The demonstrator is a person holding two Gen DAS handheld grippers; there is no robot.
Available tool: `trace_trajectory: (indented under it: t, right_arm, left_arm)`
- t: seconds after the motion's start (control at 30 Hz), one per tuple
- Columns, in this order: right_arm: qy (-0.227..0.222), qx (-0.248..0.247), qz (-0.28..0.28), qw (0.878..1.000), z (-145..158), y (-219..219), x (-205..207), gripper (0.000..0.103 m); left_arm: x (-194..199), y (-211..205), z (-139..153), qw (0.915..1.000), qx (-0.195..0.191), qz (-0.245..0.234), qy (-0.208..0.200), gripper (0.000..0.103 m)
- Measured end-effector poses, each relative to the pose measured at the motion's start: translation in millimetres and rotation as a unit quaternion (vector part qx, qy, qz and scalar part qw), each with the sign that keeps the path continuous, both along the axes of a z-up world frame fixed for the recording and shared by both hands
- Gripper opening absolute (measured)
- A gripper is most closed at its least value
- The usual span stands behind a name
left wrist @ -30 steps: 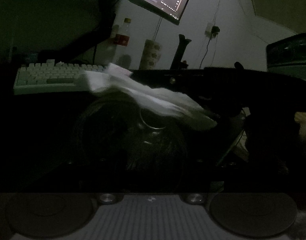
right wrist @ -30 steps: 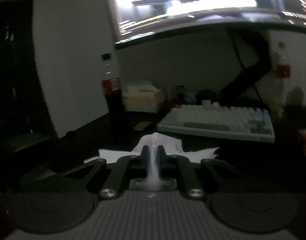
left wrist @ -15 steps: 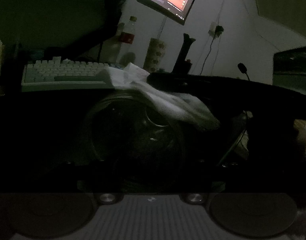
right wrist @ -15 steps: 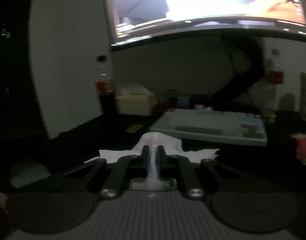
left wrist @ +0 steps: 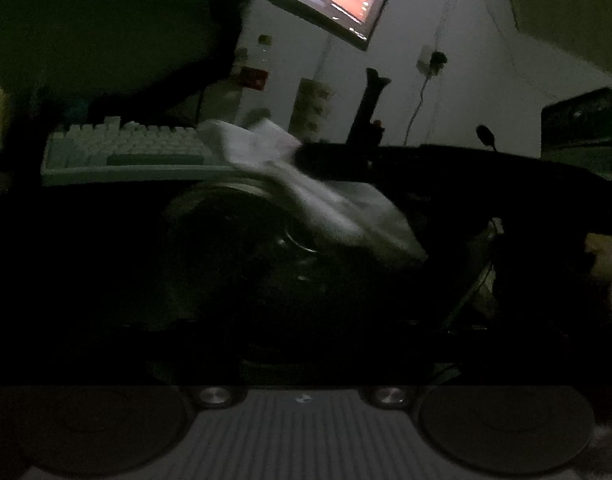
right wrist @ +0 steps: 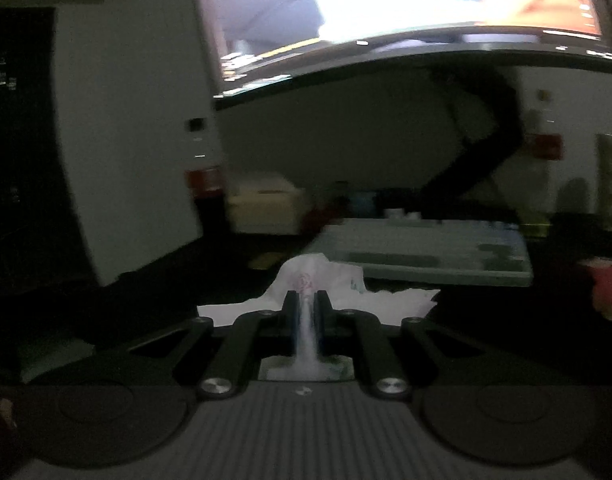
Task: Clean container
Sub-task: 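Push the tissue deeper into the jar with the right tool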
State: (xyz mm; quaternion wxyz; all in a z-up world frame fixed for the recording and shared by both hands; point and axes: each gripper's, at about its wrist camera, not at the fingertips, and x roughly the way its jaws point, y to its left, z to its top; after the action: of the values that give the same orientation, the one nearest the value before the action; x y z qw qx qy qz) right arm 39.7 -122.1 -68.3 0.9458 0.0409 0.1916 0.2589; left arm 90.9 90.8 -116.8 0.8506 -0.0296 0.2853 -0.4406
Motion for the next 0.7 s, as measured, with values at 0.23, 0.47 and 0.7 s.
trace_trajectory:
  t: [0.23,0.47,0.7]
  right_arm:
    - [0.020,-0.001,-0.069,0.997,-3,-24,23,0.010]
    - [0.020,-0.005,0.012,1.000,-4,5,17,0.010]
    - [0.023,-0.005,-0.078,0.997,-4,-8,44,0.010]
  left_arm:
    - [4,7,0,0.9994,0.001,0.034,-0.004,0.066]
    - [1,2,-3,0.9968,0.026,0.065,-0.040,0.077]
    - [6,9,-5,0.9969,0.003,0.070,-0.037,0.078]
